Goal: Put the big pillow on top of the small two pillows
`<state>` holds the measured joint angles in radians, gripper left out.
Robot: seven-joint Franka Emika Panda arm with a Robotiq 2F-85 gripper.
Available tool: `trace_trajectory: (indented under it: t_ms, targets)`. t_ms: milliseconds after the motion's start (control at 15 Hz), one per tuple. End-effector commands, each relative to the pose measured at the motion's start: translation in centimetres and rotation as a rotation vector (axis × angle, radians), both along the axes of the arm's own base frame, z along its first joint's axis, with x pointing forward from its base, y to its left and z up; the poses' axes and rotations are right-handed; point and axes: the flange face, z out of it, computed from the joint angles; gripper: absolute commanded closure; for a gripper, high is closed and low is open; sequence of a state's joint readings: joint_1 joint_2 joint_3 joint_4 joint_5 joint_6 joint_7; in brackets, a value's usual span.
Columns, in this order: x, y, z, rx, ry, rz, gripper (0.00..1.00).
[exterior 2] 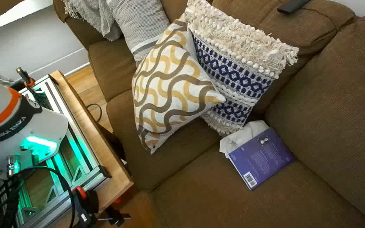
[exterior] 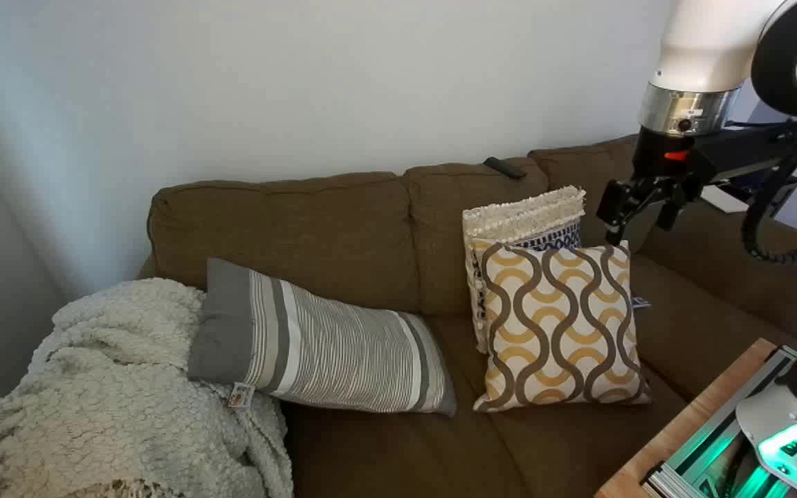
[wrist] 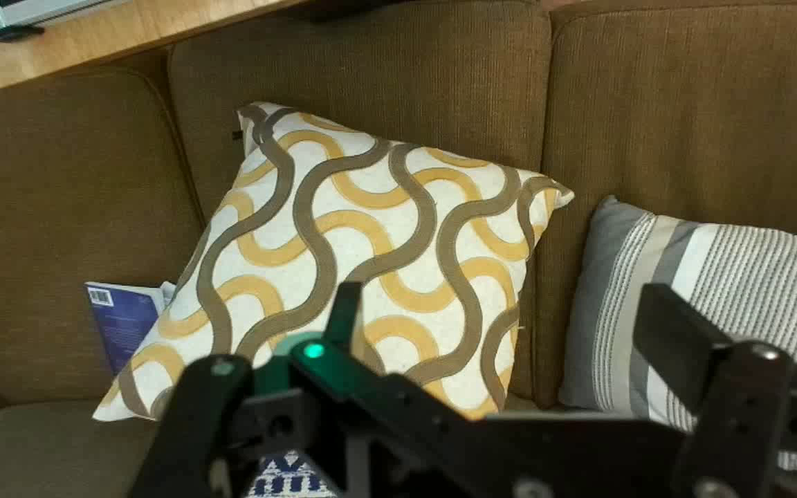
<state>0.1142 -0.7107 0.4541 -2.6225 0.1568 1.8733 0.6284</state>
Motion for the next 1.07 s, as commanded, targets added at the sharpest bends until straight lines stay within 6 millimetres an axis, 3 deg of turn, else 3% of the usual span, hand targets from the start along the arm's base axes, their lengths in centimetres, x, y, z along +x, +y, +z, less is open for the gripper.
trace_trajectory:
  t_ms: [0,267,400,800,1000]
  targets:
    - [0.0,0.0,0.0,0.0,0.001,0.0,0.0]
    - [0.3,-0.2,-0.1,-0.001,0.003,0.0,0.0]
    - [1.9,-1.1,-1.0,0.018,0.031,0.018,0.0]
    - [9.5,-4.6,-6.9,0.122,0.178,0.116,0.0]
    - [12.2,-2.2,-10.0,0.135,0.262,0.177,0.0]
